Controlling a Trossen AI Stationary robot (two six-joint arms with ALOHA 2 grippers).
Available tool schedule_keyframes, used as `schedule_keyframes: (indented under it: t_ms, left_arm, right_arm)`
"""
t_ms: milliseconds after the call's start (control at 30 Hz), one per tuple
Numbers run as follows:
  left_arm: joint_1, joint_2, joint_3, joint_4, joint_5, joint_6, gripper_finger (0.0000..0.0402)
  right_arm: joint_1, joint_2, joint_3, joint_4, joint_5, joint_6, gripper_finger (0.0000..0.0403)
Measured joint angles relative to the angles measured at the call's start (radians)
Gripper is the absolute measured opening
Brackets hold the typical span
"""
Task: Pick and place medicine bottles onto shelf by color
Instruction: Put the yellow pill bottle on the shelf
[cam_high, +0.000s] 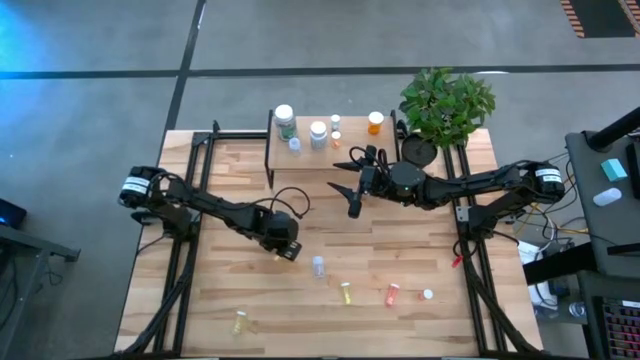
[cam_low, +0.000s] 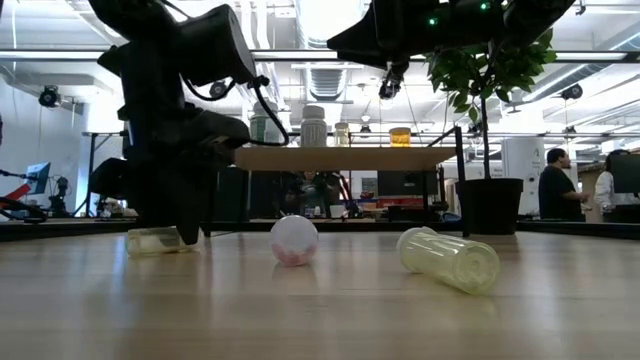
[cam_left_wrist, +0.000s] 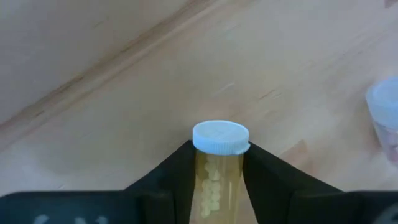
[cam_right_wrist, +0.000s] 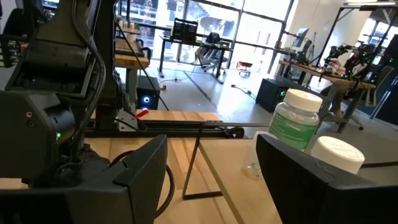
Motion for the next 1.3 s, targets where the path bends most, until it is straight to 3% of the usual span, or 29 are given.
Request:
schedule_keyframes:
  t_ms: [267, 367, 500, 600, 700, 800, 900, 1300]
  left_arm:
    - [0.004, -0.124, -0.001, 0.014, -0.131, 0.086, 0.0101]
    - [0.006, -0.200, -0.001, 0.023, -0.275, 0.166, 0.0100]
    - [0.007, -0.297, 0.000, 0.095, -0.539, 0.329, 0.0100]
    - [0.013, -0.350, -0.007, 0.245, -0.724, 0.528, 0.0100]
    - [0.034, -0.372, -0.027, 0.463, -0.818, 0.782, 0.0100]
    - [0.074, -0.371, -0.064, 0.681, -0.847, 0.988, 0.0100]
    - [0.134, -0.365, -0.118, 0.837, -0.852, 1.081, 0.0100]
    - [0.321, -0.359, -0.434, 1.376, -0.851, 1.140, 0.0100]
  right_arm:
    - [0.000, -0.005, 0.000, -0.004, 0.000, -0.002, 0.0237]
    - [0.000, -0.022, 0.000, -0.014, 0.000, -0.003, 0.0237]
    - [0.000, -0.048, 0.001, -0.046, 0.000, -0.001, 0.0237]
    - [0.000, -0.062, 0.001, -0.062, 0.000, 0.006, 0.0237]
    - [0.000, -0.075, -0.005, -0.062, 0.000, 0.007, 0.0237]
    - [0.000, -0.083, -0.011, -0.064, 0.000, 0.017, 0.0237]
    - [0.000, -0.090, -0.017, -0.064, -0.001, 0.017, 0.0237]
    - [0.000, -0.092, -0.024, -0.059, 0.000, 0.004, 0.0237]
